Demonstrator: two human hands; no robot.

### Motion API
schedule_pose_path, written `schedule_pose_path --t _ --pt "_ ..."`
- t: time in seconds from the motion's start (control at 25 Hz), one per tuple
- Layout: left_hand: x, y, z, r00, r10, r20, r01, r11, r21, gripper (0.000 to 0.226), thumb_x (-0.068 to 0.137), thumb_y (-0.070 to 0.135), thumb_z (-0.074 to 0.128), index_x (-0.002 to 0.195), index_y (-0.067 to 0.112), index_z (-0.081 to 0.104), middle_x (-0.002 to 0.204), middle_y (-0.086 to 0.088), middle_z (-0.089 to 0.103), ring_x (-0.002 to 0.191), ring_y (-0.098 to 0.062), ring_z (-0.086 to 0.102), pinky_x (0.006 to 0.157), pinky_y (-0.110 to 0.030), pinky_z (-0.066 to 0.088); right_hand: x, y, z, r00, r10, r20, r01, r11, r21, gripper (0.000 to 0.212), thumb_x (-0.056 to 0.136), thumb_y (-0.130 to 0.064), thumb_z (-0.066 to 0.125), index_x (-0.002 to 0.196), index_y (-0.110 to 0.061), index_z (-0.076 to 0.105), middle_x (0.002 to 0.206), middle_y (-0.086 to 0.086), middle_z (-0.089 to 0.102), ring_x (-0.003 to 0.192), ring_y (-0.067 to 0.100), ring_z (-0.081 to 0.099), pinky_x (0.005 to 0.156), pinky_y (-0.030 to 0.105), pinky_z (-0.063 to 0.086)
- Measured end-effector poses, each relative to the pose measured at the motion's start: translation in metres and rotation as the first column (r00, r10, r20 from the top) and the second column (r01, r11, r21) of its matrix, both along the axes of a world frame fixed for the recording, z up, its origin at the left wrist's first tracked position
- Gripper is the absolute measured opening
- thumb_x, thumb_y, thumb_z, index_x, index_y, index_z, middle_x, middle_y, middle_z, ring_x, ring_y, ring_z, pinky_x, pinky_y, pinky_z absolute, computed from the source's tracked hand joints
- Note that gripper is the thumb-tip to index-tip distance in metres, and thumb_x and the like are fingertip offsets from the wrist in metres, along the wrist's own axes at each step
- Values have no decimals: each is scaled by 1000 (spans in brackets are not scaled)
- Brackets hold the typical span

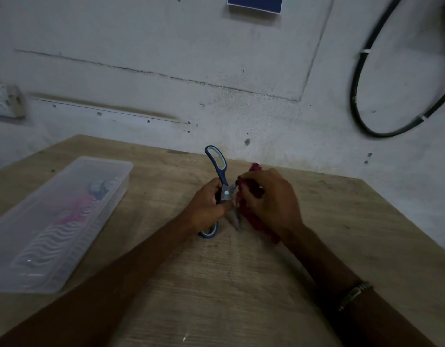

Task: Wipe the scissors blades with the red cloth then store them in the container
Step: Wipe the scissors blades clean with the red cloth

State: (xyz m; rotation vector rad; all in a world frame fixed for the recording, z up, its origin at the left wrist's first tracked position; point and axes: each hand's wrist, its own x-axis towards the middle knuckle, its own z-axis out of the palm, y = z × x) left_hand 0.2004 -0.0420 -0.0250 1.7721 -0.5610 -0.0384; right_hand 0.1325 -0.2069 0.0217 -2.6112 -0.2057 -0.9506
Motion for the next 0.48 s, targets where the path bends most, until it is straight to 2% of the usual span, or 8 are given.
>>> schedule_pose_path --t 0.08,0.12,0.16,0.32,0.48 --pt "-1 0 0 1000 -12 20 12 1000 -13 27 92 16 73 117 13 62 109 -1 74 96 -10 71 85 -24 57 2 6 -5 999 51 -12 -49 989 137 20 90 -31 74 109 -31 69 99 -8 65 86 3 59 76 21 51" --pt "-2 0 0 999 -9 31 9 1000 -9 27 93 13 71 118 11 62 109 -1 74 95 -6 71 81 -17 55 3 6 -7 997 81 -1 -79 980 182 20 89 -29 75 108 -31 70 100 -8 66 88 3 60 78 20 51" --pt "-3 0 1 999 -5 36 5 1000 -4 26 94 12 71 118 11 61 109 -1 74 94 -6 70 80 -16 54 3 5 -10 993 118 10 -118 975 188 21 89 -26 75 109 -30 71 102 -8 67 91 3 61 80 21 52" --pt "-1 2 1 1000 9 19 -9 1000 4 28 91 15 73 116 11 63 108 -5 74 100 -18 71 93 -38 56 7 2 -14 974 220 -49 -216 973 82 22 91 -26 70 113 -31 68 105 -8 68 94 7 62 82 32 55" --pt "1 4 -1 1000 8 -27 -8 1000 5 29 90 15 75 116 10 62 109 -7 74 102 -20 71 97 -46 56 4 -5 -14 981 171 -95 -182 975 -126 14 96 -27 63 110 -30 60 106 -4 64 88 12 58 71 33 53"
